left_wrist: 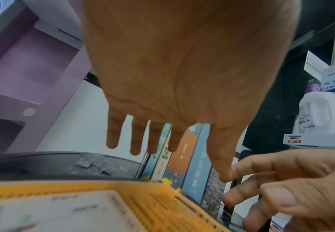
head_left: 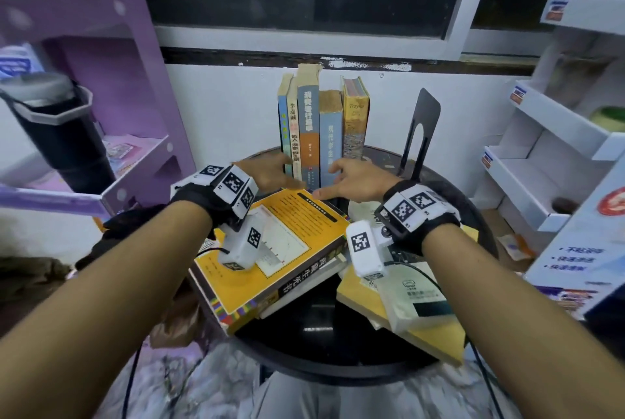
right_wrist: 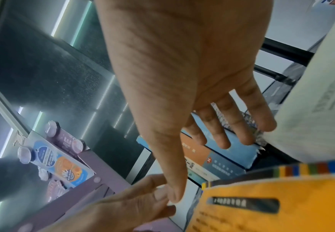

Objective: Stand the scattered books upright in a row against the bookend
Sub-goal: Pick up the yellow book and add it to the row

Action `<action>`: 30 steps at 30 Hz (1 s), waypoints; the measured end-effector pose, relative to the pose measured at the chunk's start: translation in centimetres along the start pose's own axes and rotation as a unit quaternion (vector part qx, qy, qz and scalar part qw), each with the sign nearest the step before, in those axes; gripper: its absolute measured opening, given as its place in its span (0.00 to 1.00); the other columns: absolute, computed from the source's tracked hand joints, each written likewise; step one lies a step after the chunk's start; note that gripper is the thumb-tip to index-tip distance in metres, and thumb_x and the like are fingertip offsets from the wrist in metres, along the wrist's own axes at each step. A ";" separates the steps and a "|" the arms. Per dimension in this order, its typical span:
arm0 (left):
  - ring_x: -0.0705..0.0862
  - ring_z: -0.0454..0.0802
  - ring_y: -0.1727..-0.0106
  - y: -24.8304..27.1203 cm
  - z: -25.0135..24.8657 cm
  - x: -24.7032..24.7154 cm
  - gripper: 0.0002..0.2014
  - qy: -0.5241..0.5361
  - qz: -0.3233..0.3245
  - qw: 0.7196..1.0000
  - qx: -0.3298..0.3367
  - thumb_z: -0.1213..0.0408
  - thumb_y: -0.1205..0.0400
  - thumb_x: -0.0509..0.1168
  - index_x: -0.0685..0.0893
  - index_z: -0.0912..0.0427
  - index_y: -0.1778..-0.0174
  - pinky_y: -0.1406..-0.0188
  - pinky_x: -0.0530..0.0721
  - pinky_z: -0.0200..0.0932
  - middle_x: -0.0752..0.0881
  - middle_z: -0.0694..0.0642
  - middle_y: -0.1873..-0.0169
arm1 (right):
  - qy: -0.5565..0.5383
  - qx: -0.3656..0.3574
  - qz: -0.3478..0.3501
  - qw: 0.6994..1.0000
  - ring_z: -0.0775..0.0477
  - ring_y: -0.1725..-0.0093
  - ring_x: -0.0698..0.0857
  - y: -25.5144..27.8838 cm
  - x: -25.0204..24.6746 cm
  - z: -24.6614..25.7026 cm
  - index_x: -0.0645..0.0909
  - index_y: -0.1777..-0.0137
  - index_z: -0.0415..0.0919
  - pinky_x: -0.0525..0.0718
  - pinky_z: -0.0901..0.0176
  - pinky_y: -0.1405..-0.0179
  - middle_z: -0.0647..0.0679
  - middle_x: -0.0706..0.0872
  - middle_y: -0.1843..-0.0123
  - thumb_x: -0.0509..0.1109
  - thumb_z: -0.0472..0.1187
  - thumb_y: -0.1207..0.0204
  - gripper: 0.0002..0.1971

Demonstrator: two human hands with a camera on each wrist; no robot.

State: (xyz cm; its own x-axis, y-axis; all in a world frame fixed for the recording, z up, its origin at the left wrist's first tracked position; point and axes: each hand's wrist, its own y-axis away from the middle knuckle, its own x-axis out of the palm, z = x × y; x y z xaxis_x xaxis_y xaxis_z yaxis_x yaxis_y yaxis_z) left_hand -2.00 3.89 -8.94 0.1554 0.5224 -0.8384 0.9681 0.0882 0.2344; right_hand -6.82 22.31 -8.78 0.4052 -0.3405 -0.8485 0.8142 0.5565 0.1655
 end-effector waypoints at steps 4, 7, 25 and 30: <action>0.67 0.56 0.21 0.9 0.1 1.3 0.36 -0.026 0.070 0.996 -0.050 0.48 0.18 0.64 0.59 0.55 0.17 0.24 0.64 0.47 0.67 0.53 0.21 | 0.052 0.025 0.054 0.997 0.34 0.26 0.76 0.4 1.3 0.6 0.70 0.23 0.32 0.78 0.45 0.32 0.35 0.73 0.22 0.73 0.64 0.29 0.44; 0.66 0.57 0.21 1.2 0.7 1.4 0.39 -0.076 0.064 0.990 -0.098 0.46 0.18 0.64 0.54 0.55 0.16 0.28 0.66 0.46 0.65 0.56 0.20 | 0.080 0.044 0.094 0.991 0.33 0.30 0.79 0.5 2.1 0.9 0.75 0.27 0.31 0.76 0.40 0.30 0.32 0.78 0.28 0.73 0.66 0.31 0.43; 0.71 0.57 0.24 0.9 0.9 1.6 0.43 -0.128 0.057 0.984 -0.106 0.44 0.25 0.72 0.60 0.55 0.18 0.26 0.67 0.52 0.71 0.57 0.23 | 0.093 0.053 0.101 0.989 0.44 0.41 0.86 -0.1 3.1 0.7 0.82 0.36 0.39 0.83 0.50 0.39 0.42 0.87 0.40 0.78 0.65 0.36 0.36; 0.72 0.57 0.24 1.2 0.5 1.5 0.42 -0.152 0.046 0.983 -0.092 0.44 0.24 0.70 0.61 0.57 0.19 0.28 0.68 0.50 0.73 0.57 0.24 | 0.088 0.054 0.090 0.991 0.44 0.40 0.85 -0.1 3.2 0.8 0.81 0.35 0.38 0.83 0.49 0.38 0.41 0.86 0.38 0.78 0.65 0.36 0.38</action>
State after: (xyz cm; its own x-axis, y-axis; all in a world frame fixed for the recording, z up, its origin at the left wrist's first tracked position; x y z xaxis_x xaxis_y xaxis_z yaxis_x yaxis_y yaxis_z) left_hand -0.49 4.36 -10.19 0.3183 0.2610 -0.9114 0.8996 0.2202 0.3772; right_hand -5.25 20.61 -11.15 0.4763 -0.1010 -0.8735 0.7793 0.5087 0.3660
